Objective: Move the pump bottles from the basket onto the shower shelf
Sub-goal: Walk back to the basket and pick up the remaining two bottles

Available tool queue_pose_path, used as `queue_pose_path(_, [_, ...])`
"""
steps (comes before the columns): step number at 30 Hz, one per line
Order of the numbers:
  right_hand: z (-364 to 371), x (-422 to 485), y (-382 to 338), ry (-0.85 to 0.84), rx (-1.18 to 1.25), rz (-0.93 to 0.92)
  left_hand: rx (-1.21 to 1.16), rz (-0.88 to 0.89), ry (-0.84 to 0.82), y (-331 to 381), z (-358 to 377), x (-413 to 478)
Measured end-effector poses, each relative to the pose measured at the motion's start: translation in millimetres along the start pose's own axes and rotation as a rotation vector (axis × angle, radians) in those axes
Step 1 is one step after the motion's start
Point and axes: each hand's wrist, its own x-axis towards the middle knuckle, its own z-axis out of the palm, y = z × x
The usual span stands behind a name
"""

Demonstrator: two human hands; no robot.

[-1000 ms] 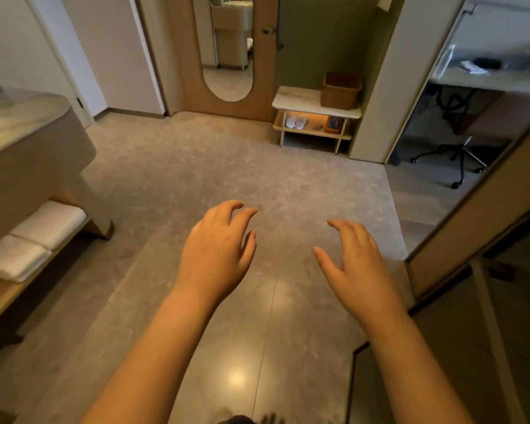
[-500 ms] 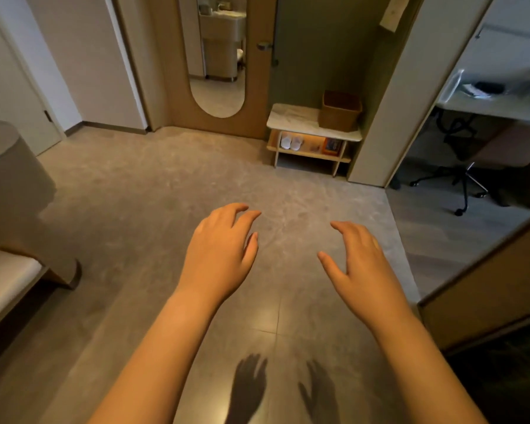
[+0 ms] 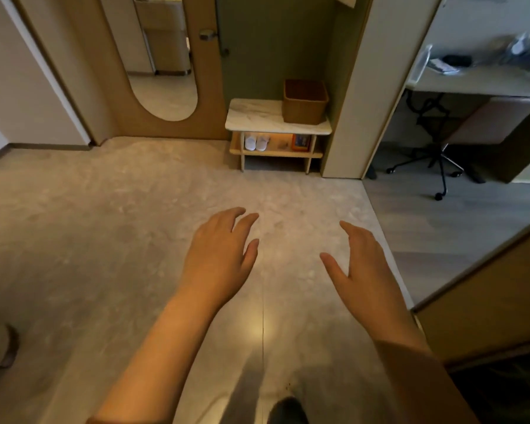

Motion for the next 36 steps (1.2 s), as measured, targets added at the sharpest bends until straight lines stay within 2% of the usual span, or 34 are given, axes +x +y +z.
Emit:
queue_pose_path(7, [-38.1, 146.4, 47.2, 0.029, -0.045, 0.007, 0.010, 0.026, 0.057, 41.1, 37.0, 151.9])
queue_pose_path(11, [-37.7, 204.8, 58.8, 0.017, -0.048, 0.005, 0.030, 0.022, 0.029, 45.9, 60.3, 201.5])
queue_pose_path(20, [-3.5, 338.0, 83.7, -0.023, -0.072, 0.010, 0.040, -0.050, 0.007, -7.0, 109.7, 325.9])
queue_pose_path(28, [22.2, 515.5, 75.0, -0.021, -0.113, 0.017, -0.039, -0.052, 0.029, -68.8, 152.1, 485.4])
queue_pose_path(36, [44.6, 649.7, 97.7, 0.049, -0.124, 0.057, -0.091, 0.026, -0.005, -91.9, 199.3, 633.6])
